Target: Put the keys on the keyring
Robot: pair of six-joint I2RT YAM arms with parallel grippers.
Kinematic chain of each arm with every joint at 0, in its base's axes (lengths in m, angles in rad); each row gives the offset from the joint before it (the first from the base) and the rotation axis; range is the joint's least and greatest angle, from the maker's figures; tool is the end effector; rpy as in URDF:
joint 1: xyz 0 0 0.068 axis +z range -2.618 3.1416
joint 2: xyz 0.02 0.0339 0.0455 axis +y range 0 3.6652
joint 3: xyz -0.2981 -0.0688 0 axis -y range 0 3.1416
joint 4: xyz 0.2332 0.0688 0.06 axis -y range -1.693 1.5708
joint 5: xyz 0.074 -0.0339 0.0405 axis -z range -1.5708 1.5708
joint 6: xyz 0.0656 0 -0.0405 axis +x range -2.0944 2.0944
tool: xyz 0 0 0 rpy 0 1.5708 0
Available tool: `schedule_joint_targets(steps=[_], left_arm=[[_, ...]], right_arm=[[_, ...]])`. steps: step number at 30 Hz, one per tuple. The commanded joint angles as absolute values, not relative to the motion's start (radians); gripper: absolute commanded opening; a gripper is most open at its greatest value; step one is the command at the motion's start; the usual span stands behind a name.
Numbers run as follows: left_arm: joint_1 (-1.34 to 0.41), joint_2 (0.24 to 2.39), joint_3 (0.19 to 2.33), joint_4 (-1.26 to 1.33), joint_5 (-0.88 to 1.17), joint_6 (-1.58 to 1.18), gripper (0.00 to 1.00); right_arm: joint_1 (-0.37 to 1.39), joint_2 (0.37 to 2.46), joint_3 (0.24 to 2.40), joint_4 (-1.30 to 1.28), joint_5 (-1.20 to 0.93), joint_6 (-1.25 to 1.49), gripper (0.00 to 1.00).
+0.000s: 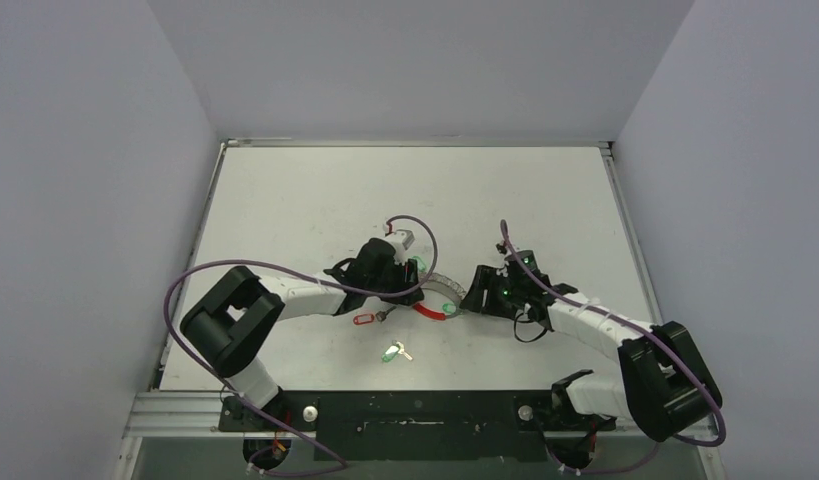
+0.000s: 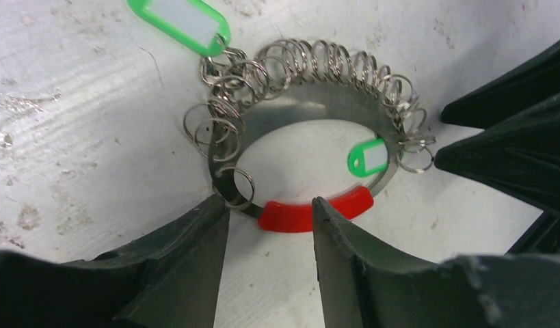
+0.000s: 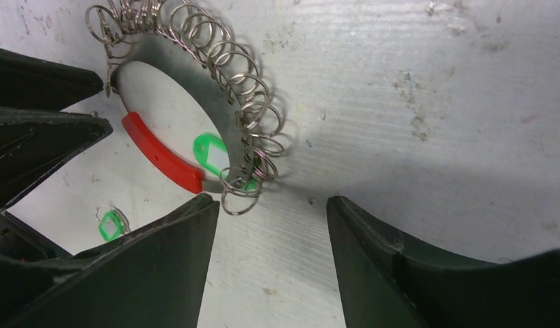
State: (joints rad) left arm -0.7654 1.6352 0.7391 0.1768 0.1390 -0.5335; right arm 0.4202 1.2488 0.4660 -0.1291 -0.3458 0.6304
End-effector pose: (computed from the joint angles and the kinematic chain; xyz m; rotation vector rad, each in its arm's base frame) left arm 0.2362 -0.2395 0.1748 0.3564 2.3988 -0.7991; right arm 0.1885 0.1086 0.1670 0.1190 2.6158 0.8431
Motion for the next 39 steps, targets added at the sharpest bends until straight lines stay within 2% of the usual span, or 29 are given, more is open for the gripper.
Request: schedule_joint_targets(steps=[1, 10, 26, 32, 39], left_arm=[[-0.731, 1.690, 0.811, 0.227, 0.122, -0.544, 0.44], [-0.678, 1.815, 0.937, 0.222, 0.154, -0.447, 0.38], [-0.644, 2.051, 1.233, 0.220, 0.277, -0.344, 0.34], [-0.644, 1.963, 1.225, 0.178, 0.263, -0.281, 0.38], [-0.645, 1.736, 1.053, 0.172, 0.210, -0.230, 0.43]], right_arm=[[0.444, 1.290, 0.511, -0.078, -0.327, 0.639, 0.61], [0.448, 1.217, 0.579, -0.234, -0.252, 0.554, 0.62], [0.449, 1.096, 0.651, -0.439, -0.172, 0.449, 0.64], [0.452, 1.100, 0.676, -0.472, -0.167, 0.410, 0.64], [0.496, 1.143, 0.708, -0.475, -0.165, 0.367, 0.58]])
